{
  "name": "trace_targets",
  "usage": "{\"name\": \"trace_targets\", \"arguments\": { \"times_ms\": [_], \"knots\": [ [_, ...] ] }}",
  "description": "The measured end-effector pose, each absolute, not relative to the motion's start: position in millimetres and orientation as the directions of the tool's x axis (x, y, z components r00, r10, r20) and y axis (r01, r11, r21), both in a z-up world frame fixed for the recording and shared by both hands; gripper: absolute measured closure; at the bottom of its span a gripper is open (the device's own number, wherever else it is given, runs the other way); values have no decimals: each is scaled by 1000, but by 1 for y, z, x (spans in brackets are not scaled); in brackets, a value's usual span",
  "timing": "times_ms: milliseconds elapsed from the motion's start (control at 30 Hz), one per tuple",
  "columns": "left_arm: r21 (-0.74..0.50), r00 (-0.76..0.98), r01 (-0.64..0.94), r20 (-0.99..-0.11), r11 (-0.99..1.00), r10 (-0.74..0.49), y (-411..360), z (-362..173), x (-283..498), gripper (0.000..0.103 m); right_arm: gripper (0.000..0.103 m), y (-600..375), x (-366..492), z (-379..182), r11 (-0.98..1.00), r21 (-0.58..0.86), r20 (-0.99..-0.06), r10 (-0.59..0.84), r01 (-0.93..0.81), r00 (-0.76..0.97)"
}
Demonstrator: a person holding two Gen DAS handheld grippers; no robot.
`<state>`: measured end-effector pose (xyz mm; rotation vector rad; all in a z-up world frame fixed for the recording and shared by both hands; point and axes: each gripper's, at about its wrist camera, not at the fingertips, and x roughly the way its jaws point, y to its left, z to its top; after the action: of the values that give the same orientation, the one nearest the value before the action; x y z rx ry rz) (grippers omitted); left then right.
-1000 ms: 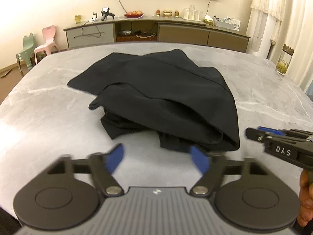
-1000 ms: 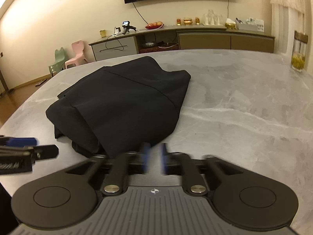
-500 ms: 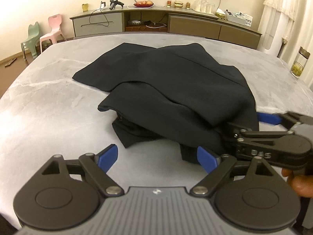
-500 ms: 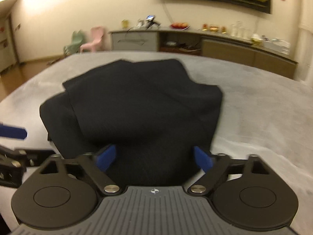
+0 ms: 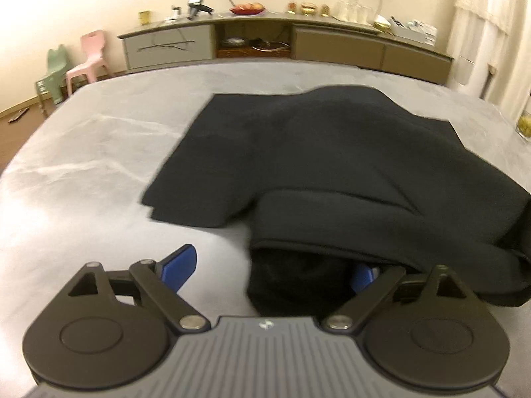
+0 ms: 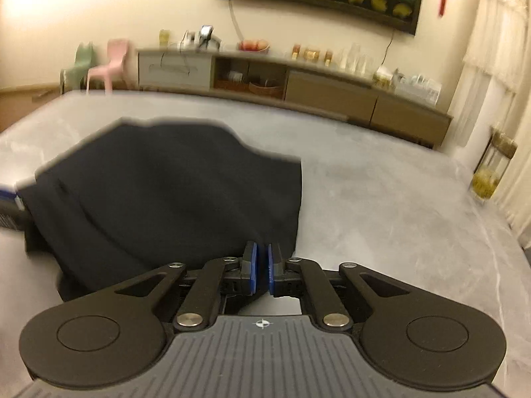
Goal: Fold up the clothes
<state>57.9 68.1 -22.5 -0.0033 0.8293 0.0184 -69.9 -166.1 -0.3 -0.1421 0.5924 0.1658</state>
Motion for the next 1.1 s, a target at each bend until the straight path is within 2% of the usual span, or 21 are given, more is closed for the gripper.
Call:
{"name": "trace_targets", "arguments": {
  "times_ms": [33,100,133,167,200,233,267,300,333,400,500,567,600,700,800,833,867,933,1000,1033,1100],
  "knots": [
    [3,676,-10,-737,1000,9,66,-26,60,8,49,-155,-71,10,970,-84,-532,151,-229,833],
    [2,678,7,-735,1000,-3,61,-34,64,8,13,-121,-60,18,927,-131,-498,244,-351,832],
    [-6,692,13,-722,1000,-14,61,-36,64,10,12,-102,-50,15,897,-176,-505,271,-405,819],
    [-21,705,29,-708,999,-35,63,-36,63,22,12,-85,-35,5,871,-228,-533,263,-435,804],
    [-35,718,47,-694,998,-58,65,-37,62,45,18,-70,-17,-8,850,-265,-570,242,-455,785],
    [-40,732,53,-678,998,-66,67,-36,61,52,38,-61,1,-20,838,-275,-608,228,-471,760],
    [-22,750,45,-659,999,-48,69,-35,60,76,50,-55,18,-31,830,-267,-653,218,-489,726],
    [-11,763,44,-645,999,-41,73,-33,59,88,79,-50,32,-39,821,-263,-687,210,-507,695],
    [-45,780,30,-624,999,-52,86,-25,58,90,93,-50,39,-38,818,-271,-688,205,-508,696],
    [-111,828,-10,-559,994,-54,114,-2,51,92,99,-62,43,-15,842,-276,-636,203,-464,745],
    [-190,909,-83,-417,978,-4,156,45,29,93,103,-122,17,60,953,-144,-443,180,-268,878],
    [-212,919,-117,-394,970,25,172,57,25,93,103,-170,-9,86,991,-7,-373,120,-132,920],
    [-216,900,-116,-435,969,11,170,48,30,93,103,-195,-17,84,998,26,-378,66,-61,923],
    [-239,820,-99,-569,966,-57,159,12,45,89,102,-247,-12,19,992,-38,-580,-120,121,806],
    [-259,757,-74,-643,963,-115,147,-15,45,84,101,-264,-31,-23,978,-38,-676,-175,203,716],
    [-252,756,-68,-645,965,-115,143,-17,43,83,93,-260,-44,-25,981,-15,-661,-155,193,734],
    [-244,756,-63,-644,968,-113,140,-15,43,75,86,-254,-51,-22,986,0,-643,-130,170,755],
    [-246,766,-59,-633,968,-114,139,-8,40,58,41,-232,-51,-6,997,-6,-594,-66,78,802],
    [-256,775,-65,-622,965,-113,138,-2,42,31,17,-200,-45,5,996,-71,-538,8,-55,843],
    [-256,776,-67,-621,964,-111,138,-2,45,30,11,-182,-39,7,987,-120,-530,31,-111,847],
    [-253,772,-70,-627,965,-109,140,-4,52,29,11,-157,-19,-2,962,-195,-559,50,-190,828]
  ]
}}
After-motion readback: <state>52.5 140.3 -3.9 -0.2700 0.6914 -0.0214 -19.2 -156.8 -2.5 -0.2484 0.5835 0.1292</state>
